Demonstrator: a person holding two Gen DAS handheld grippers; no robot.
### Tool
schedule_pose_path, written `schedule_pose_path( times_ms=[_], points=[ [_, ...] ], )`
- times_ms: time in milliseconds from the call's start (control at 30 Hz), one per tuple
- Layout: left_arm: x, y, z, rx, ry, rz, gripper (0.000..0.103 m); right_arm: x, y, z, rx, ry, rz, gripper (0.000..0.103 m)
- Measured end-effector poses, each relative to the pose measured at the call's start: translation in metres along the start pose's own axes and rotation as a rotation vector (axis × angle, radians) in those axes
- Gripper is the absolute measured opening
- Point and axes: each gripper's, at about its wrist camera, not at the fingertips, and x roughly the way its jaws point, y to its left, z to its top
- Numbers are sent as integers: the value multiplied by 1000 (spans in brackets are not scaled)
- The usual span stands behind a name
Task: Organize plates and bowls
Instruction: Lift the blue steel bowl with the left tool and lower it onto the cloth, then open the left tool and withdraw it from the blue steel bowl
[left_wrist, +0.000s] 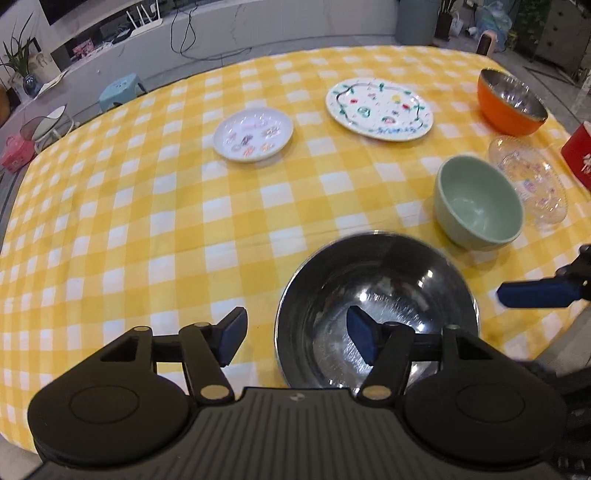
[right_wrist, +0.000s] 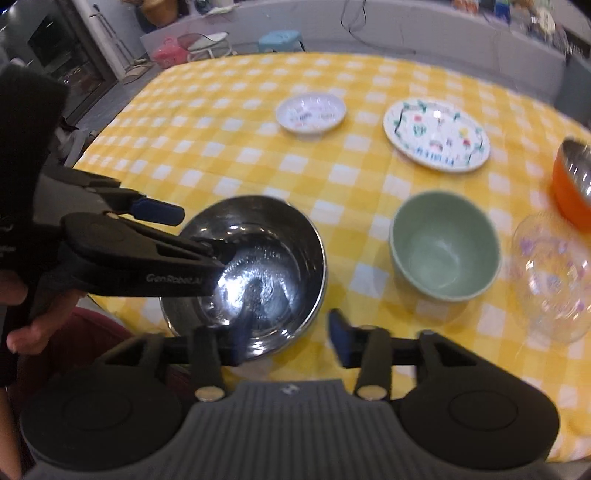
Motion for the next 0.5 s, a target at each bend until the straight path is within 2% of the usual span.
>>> schedule_pose_path(
  times_ms=[67, 167, 233, 300, 400, 500],
  points=[
    [-4, 0, 1, -11, -32, -7, 81, -7, 3, -1, -34, -23, -18, 77],
    [-11, 0, 3, -27, -92, -12, 85, -15, 5, -2, -83, -54, -47, 95],
    [-16, 2, 4, -45, -128, -17, 86, -19, 9, -4, -135, -63, -70, 100],
    [-19, 4, 4, -57, -159, -35, 86, -23, 10, -7, -161, -79, -89, 100],
    [-25, 3, 6, -72, -194, -70, 86, -26, 6, -7, -144, -82, -92, 100],
    [-35, 1, 9, -101, -258, -68, 86, -31, -4, -8, -93, -107, -99, 100]
  ],
)
